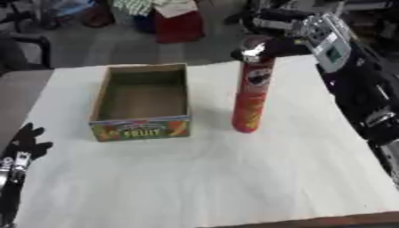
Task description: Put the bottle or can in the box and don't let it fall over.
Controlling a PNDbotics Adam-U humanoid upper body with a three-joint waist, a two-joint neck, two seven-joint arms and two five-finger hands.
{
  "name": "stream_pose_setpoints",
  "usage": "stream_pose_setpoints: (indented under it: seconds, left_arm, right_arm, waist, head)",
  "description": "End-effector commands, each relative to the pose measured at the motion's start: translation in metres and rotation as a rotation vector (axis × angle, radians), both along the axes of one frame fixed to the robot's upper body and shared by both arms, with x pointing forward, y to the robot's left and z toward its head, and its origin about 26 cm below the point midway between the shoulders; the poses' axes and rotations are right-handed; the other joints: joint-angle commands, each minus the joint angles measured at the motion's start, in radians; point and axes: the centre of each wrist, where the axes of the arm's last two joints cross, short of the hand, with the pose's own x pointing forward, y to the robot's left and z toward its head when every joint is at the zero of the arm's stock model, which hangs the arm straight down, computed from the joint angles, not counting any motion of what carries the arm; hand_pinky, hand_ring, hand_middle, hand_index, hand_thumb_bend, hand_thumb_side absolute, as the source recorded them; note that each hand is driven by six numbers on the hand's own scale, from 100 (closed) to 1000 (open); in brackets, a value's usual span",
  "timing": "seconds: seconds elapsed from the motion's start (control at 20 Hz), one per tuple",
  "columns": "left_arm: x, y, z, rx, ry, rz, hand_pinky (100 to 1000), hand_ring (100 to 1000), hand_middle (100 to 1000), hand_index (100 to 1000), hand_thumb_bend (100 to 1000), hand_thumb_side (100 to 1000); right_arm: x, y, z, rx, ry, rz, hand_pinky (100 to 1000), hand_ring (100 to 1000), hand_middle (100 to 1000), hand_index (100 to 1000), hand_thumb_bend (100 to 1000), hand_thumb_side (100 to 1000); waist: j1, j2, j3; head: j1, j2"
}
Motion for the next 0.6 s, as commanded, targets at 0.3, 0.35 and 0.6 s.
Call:
stream_pose_setpoints:
  seconds: [0.3,0.35,0.6]
  left_arm:
    - [0.001,0.009,0.008,0.029,-0.022,0.014,850,779,869,1000,308,1000]
    - [0.001,0.009,0.008,0.028,-0.022,0.014,850,779,869,1000,308,1000]
    - [0.001,0.008,0.008,0.027,-0.023,0.011,851,779,869,1000,306,1000]
  right_arm:
    - [-0.008,-0.005,0.02,-0.258,0.002,0.225,1000,1000,1000,1000,321,758]
    - [-0.008,-0.005,0.018,-0.273,0.011,0.223,1000,1000,1000,1000,322,758]
    - [-0.005,-0.004,0.005,-0.339,0.046,0.192,1000,1000,1000,1000,337,752]
  waist:
    - [-0.004,-0.018,-0.006]
    - [-0.004,-0.018,-0.006]
    - [-0.002,-0.016,-0.005]
  head:
    - [0.002,-0.006]
    - [0.002,-0.006]
    - [-0.003,-0.009]
